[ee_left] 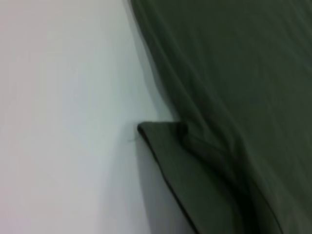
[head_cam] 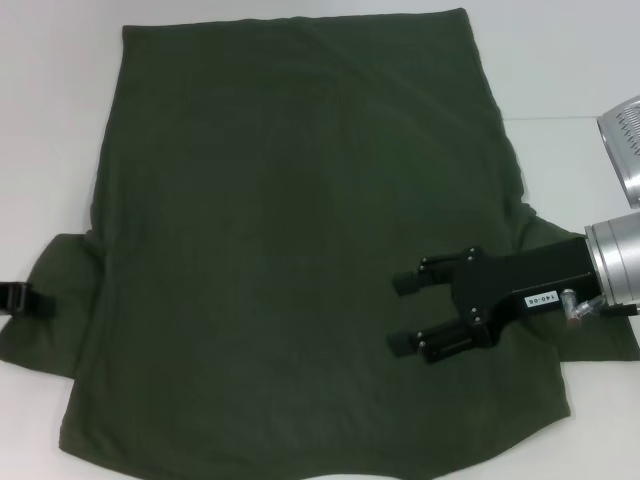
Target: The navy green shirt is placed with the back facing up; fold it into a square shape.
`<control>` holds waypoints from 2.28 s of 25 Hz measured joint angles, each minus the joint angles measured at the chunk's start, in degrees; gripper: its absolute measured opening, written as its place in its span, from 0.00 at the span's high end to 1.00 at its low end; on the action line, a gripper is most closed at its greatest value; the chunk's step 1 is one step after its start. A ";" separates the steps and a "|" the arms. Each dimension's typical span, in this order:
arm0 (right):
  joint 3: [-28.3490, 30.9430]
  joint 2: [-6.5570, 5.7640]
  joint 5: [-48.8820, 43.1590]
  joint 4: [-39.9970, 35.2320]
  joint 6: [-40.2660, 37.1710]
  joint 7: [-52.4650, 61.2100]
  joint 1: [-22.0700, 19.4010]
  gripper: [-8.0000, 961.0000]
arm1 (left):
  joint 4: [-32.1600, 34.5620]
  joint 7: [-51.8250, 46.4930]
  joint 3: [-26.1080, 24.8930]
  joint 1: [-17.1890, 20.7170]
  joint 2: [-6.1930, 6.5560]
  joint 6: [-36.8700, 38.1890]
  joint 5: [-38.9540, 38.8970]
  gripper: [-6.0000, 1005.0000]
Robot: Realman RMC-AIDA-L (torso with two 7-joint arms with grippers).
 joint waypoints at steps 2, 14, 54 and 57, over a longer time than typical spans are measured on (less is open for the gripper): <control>0.00 0.00 -0.03 0.00 0.00 0.00 0.00 0.05 | 0.99 -0.13 -0.35 -0.86 0.69 1.38 1.49 0.99; 0.00 0.31 -0.81 0.00 0.83 0.00 -0.10 0.05 | 3.08 -1.12 -0.49 -4.84 3.15 4.79 6.38 0.99; 0.23 2.81 -3.84 -0.65 5.02 -2.98 0.47 0.05 | 4.64 -19.10 13.80 -20.91 4.64 21.38 7.02 0.99; 0.32 2.78 -3.88 -0.66 5.44 -3.04 0.31 0.05 | 4.16 -20.75 15.28 -21.73 3.33 20.46 7.02 0.99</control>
